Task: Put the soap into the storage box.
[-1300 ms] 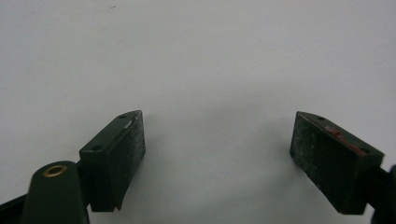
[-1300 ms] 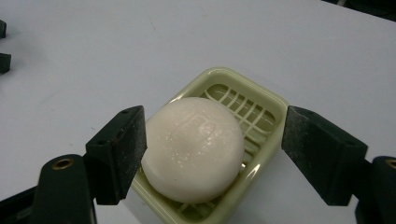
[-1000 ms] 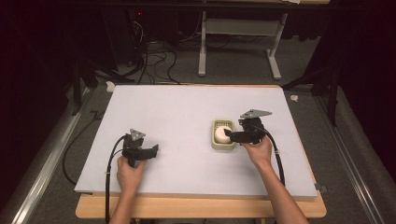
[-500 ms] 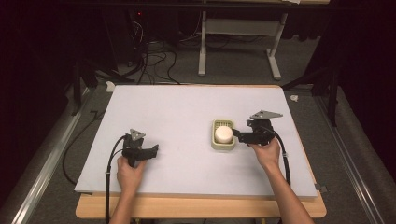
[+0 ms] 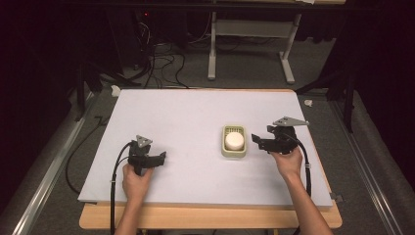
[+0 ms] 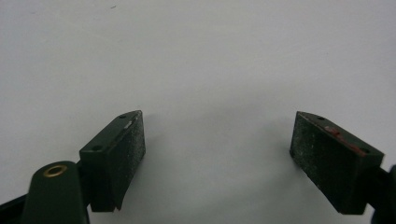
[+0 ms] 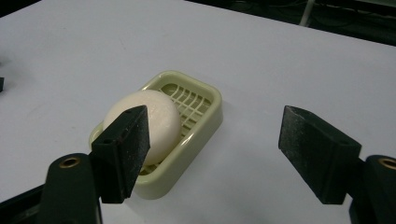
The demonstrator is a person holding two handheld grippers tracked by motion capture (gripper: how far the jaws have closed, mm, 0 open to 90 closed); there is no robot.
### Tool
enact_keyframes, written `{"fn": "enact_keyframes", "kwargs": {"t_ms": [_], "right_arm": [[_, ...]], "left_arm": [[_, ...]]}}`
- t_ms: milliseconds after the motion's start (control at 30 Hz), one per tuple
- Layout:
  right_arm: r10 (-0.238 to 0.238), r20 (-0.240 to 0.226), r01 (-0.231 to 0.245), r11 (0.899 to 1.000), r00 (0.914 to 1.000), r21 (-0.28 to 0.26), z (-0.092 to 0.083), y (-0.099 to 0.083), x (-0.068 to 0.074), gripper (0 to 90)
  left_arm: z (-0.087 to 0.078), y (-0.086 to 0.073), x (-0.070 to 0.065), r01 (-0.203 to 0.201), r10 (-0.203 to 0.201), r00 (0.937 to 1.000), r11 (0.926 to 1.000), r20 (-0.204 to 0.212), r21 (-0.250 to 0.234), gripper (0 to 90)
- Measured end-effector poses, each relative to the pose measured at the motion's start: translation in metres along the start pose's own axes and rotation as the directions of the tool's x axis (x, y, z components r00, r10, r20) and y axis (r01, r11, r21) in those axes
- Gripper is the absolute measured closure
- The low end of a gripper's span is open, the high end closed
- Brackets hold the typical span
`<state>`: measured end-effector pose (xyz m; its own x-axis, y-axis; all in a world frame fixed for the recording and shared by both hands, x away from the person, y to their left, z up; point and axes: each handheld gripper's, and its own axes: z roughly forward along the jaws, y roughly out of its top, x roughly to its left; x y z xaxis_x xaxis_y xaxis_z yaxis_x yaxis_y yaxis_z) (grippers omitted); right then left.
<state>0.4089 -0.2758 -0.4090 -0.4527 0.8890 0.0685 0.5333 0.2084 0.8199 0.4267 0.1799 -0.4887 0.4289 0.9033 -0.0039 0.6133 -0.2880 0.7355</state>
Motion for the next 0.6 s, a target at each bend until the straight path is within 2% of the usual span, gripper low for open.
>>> {"fn": "enact_keyframes", "kwargs": {"t_ms": [600], "right_arm": [[0.026,0.019,-0.025,0.999,0.9995,-0.042,-0.023,-0.008,-0.012,25.7]], "left_arm": [[0.0,0.0,0.0,0.0,0.0,1.0,1.0,-0.001,0.0,18.5]]}}
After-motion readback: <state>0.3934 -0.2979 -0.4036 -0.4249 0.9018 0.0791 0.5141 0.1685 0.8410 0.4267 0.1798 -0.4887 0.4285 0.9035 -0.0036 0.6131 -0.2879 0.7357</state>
